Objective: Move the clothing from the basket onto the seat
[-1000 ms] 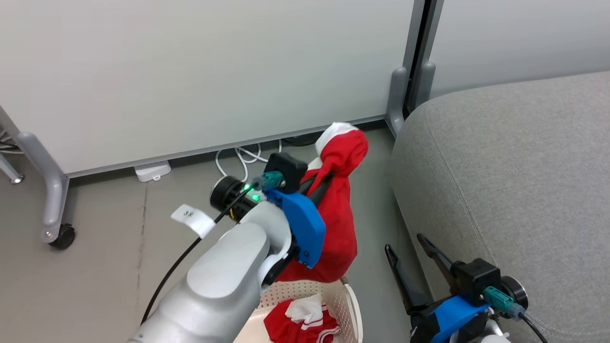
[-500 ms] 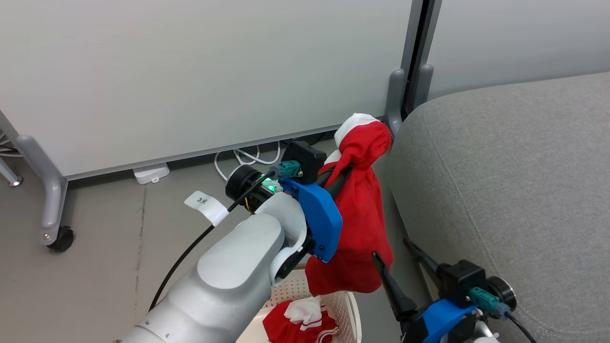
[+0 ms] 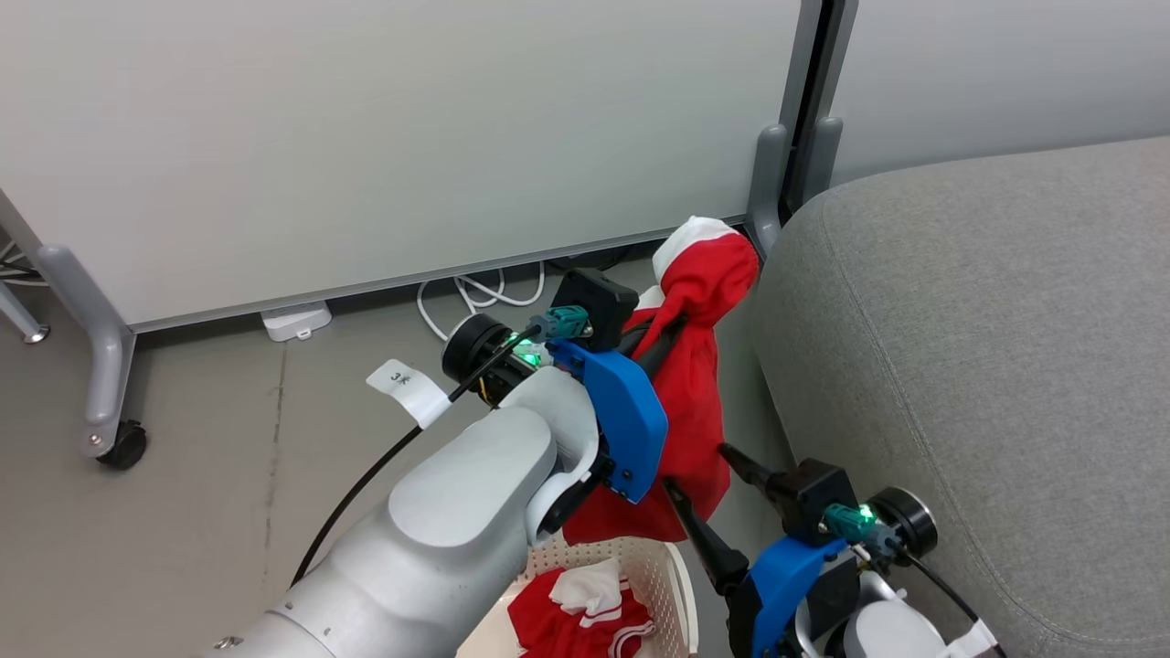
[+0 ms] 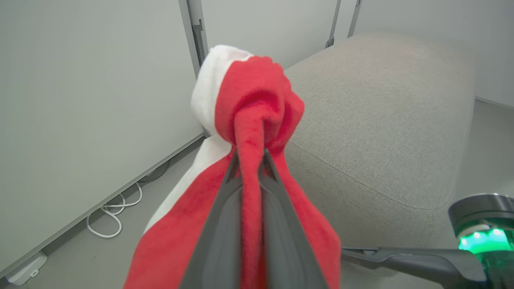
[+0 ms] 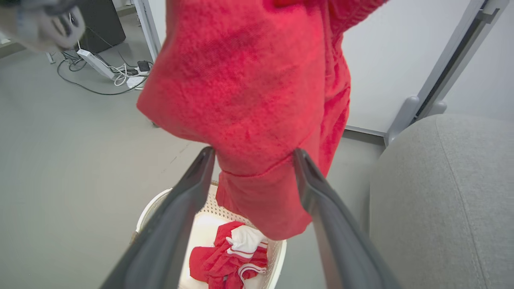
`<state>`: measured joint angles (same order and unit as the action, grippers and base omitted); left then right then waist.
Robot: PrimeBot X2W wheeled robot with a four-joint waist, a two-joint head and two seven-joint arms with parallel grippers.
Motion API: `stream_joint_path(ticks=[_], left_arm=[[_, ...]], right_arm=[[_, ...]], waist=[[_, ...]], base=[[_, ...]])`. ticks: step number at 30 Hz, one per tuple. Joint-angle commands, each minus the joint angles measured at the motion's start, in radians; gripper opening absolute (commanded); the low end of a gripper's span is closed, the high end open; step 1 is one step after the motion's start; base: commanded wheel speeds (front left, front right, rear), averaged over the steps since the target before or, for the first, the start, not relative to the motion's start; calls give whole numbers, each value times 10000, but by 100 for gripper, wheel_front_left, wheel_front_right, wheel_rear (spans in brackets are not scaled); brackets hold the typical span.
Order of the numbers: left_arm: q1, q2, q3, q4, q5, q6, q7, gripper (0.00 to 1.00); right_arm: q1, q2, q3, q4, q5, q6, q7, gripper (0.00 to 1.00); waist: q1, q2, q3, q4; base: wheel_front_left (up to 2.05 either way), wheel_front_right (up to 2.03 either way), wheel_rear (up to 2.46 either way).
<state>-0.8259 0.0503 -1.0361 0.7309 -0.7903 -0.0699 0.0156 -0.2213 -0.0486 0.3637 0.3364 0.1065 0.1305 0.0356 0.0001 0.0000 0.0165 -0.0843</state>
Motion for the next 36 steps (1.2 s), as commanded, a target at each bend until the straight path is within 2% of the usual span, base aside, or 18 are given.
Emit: stream_joint_path(ticks=[1, 11, 23, 24, 25, 26, 36], left_arm=[[-171, 7, -53, -5, -76, 68, -53, 0], [-504, 9, -561, -167, -657, 223, -116, 0], [-705, 7, -1202, -386, -1279, 351, -295, 0], [-721, 6, -1241, -371, -1331, 357, -316, 0], [-730, 7, -1275, -345, -1364, 362, -346, 0], [-740, 7, -1313, -322, -1406, 379, -372, 0], [-848, 7, -1589, -65, -1700, 446, -576, 0]], right_arm=[[-168, -32, -47, 105, -80, 5, -102, 100], [-1234, -29, -279, 1452, 39, 5, -927, 100], [-2762, -29, 712, 3458, 1211, 5, -1361, 100], [-2838, -29, 795, 3583, 1334, 5, -1352, 70], [-2926, -30, 843, 3681, 1436, 5, -1399, 12], [-2950, -30, 940, 3776, 1575, 5, -1406, 0], [-3119, -29, 1417, 4244, 2042, 5, -1700, 0]], waist=[[-1, 0, 22, 15], [-1, 0, 82, 188], [-1, 0, 45, 353], [-1, 0, 35, 361], [-1, 0, 25, 365], [-1, 0, 15, 369], [-1, 0, -80, 234]], base=[[0, 0, 0], [0, 0, 0], [0, 0, 0], [0, 0, 0], [0, 0, 0], [0, 0, 0], [0, 0, 0]])
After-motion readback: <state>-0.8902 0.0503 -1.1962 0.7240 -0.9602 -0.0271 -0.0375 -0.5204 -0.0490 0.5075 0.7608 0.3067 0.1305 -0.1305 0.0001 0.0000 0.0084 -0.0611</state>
